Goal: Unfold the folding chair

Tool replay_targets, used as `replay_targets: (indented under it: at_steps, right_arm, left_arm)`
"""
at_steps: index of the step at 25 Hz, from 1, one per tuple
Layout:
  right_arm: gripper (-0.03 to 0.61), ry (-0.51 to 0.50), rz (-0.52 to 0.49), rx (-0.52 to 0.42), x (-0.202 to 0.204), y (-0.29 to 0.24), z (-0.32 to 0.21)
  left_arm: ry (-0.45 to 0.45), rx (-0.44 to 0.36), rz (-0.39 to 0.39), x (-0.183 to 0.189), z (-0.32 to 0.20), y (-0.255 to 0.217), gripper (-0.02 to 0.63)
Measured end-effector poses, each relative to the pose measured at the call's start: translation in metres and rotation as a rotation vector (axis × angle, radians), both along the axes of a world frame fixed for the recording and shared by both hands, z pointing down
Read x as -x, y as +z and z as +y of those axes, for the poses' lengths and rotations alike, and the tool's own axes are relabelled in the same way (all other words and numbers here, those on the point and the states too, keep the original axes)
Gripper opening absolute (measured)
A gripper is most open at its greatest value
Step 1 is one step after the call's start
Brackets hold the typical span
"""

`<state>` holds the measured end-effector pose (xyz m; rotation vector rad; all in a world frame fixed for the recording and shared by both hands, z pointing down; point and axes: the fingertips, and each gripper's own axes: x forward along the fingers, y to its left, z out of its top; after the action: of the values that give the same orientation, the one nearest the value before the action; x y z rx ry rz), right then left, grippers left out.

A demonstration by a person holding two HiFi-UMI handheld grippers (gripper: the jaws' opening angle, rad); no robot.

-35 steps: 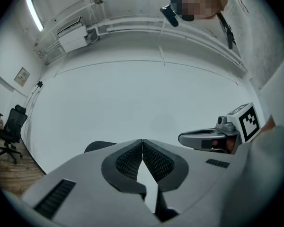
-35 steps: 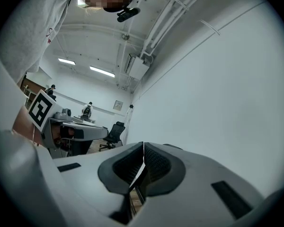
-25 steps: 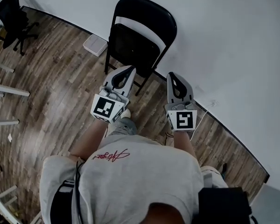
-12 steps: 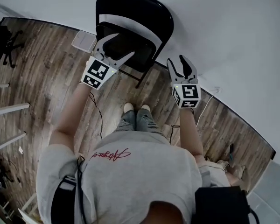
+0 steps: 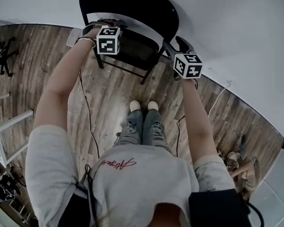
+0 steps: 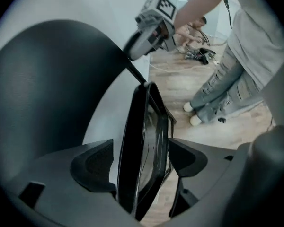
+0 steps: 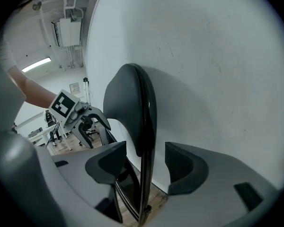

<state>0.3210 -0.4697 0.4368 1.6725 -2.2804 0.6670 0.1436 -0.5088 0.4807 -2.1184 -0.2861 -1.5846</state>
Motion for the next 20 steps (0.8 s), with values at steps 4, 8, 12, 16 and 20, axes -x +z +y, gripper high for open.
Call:
replay_targets:
  at_steps: [4, 8, 12, 16, 20]
  right_arm:
    - [0.236, -0.057, 0.03, 0.002, 0.008, 0.008, -0.016]
    - [0.236, -0.073, 0.108, 0.01, 0.019, 0.014, -0.03]
    - [0.235, -0.031, 0.225, -0.013, 0.021, 0.015, -0.037]
    - [0.235, -0.018, 0.234, -0.038, 0.02, 0.013, -0.039]
    - [0.235, -0.014, 0.248, -0.034, 0.018, 0.012, -0.038]
  left_arm:
    - [0.116, -0.017, -0.193, 0.001, -0.012, 0.033, 0.36]
    - [0.191, -0.019, -0.323, -0.002, -0.013, 0.06, 0.359]
    - [0.228, 0.011, -0.377, 0.0, -0.007, 0.085, 0.359]
    - [0.216, 0.085, -0.378, -0.001, -0.002, 0.088, 0.335]
    - [0.188, 0.052, -0.33, -0.005, -0.003, 0.085, 0.273]
